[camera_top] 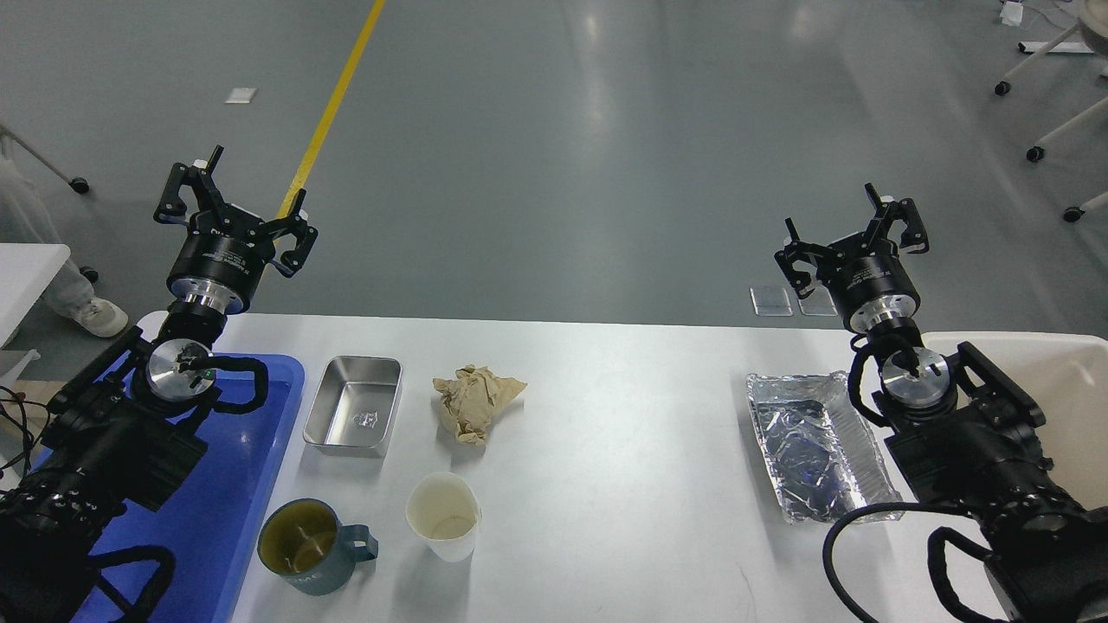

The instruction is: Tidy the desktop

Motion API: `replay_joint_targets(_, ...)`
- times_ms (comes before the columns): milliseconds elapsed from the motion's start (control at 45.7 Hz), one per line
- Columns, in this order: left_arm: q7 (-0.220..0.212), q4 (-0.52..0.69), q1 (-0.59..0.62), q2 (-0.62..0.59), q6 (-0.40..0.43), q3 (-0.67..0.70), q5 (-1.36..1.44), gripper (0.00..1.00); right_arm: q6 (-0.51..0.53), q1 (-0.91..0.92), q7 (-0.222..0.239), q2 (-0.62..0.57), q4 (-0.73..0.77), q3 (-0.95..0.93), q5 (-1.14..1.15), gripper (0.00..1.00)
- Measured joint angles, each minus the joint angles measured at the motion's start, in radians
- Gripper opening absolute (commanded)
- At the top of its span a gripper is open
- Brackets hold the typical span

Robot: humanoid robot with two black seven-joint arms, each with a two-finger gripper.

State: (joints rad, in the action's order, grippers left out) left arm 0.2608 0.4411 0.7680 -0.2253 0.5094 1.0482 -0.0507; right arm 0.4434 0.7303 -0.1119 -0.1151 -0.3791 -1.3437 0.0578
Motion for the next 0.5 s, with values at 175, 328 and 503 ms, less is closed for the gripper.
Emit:
replay_joint_targets(175, 0.004, 0.001, 0.002, 0.006, 0.008, -0.007, 0.0, 0.97, 0.0, 0.0, 0.0, 0.002, 0.001, 0.0, 0.0, 1.0)
replay_joint_targets(328, 0.053, 0.003, -0.004, 0.001, 0.033, -0.024, 0.014, 0.97, 0.0, 0.001, 0.0, -0.001, 0.001, 0.0, 0.001, 1.0)
replay_joint_targets(503, 0.071, 0.003, -0.021, -0.04, 0.045, -0.084, 0.067, 0.97, 0.0, 0.003, 0.0, -0.004, 0.001, 0.001, 0.0, 1.0)
